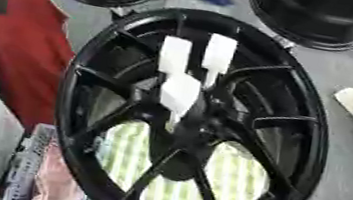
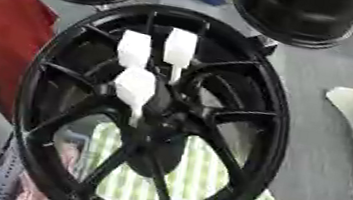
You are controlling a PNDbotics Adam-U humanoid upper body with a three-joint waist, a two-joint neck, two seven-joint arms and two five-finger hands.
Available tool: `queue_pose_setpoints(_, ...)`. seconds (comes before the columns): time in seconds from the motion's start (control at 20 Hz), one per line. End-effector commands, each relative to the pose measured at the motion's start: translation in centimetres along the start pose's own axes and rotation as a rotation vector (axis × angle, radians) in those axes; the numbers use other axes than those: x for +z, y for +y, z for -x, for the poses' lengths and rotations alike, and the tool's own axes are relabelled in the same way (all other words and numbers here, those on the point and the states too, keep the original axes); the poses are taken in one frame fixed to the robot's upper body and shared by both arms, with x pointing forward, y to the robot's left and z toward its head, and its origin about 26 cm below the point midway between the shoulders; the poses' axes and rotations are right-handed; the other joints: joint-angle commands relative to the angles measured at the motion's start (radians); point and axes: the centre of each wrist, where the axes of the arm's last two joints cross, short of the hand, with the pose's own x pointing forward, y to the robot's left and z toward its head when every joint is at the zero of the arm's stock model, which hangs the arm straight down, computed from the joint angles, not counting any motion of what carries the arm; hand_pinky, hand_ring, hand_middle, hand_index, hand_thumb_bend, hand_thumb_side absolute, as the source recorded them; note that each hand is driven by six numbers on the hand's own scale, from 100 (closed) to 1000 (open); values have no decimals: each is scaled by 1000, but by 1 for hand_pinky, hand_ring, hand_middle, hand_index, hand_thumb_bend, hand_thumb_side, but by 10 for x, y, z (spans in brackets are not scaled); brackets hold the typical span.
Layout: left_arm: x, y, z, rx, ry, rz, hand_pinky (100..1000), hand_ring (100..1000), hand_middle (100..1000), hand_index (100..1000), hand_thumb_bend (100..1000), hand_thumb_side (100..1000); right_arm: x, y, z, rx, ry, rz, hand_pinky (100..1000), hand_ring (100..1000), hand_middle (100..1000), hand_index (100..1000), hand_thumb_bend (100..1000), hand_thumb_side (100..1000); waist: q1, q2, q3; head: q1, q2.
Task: Pull the pin out of the wheel hub.
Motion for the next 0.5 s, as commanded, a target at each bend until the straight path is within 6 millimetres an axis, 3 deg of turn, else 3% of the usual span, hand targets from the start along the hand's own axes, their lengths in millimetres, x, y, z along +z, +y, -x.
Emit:
queue_pose_setpoints(0.05,2,7,-6,-26,4,0,888,784,751,843,100,599,-6,-3,-4,0,-21,-5,560,630,553,596,119,149,0,-20,-3,2,-7)
queue_pose_setpoints(0.5,-19,13,-15,-89,-13,25,873,791,756,844,100,561,-5,-1,-4,-8,-14,-11,558,629,552,595,114,154,3,-21,-10,2,-6)
